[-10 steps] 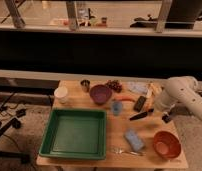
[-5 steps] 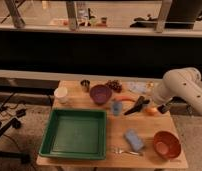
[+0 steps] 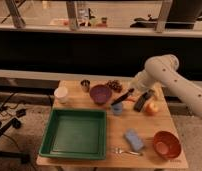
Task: Place brush in purple bowl
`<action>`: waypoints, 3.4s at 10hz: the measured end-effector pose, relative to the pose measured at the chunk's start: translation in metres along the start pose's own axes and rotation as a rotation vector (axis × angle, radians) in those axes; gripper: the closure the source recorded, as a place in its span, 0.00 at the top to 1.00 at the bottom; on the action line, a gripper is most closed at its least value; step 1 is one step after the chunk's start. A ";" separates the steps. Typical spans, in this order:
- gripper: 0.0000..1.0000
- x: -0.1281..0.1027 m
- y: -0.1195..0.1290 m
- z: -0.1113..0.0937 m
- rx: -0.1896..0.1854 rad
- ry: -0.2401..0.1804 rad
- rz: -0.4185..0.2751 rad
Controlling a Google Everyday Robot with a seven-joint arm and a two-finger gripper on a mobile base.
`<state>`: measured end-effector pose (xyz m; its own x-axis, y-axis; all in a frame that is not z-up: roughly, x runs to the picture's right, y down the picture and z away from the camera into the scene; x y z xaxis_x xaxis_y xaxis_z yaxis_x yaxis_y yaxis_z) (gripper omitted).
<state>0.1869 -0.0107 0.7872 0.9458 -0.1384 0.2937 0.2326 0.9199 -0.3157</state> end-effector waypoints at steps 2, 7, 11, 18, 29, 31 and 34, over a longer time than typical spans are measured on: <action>0.16 -0.005 -0.026 0.011 -0.012 -0.005 -0.015; 0.16 -0.004 -0.029 0.012 -0.013 -0.005 -0.015; 0.16 -0.018 -0.039 0.020 -0.014 -0.008 -0.069; 0.16 -0.068 -0.089 0.067 -0.032 -0.097 -0.171; 0.16 -0.139 -0.095 0.120 -0.146 -0.125 -0.365; 0.16 -0.146 -0.094 0.121 -0.163 -0.131 -0.377; 0.16 -0.154 -0.092 0.124 -0.200 -0.150 -0.357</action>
<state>-0.0086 -0.0285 0.8832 0.7585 -0.3662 0.5391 0.5921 0.7328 -0.3353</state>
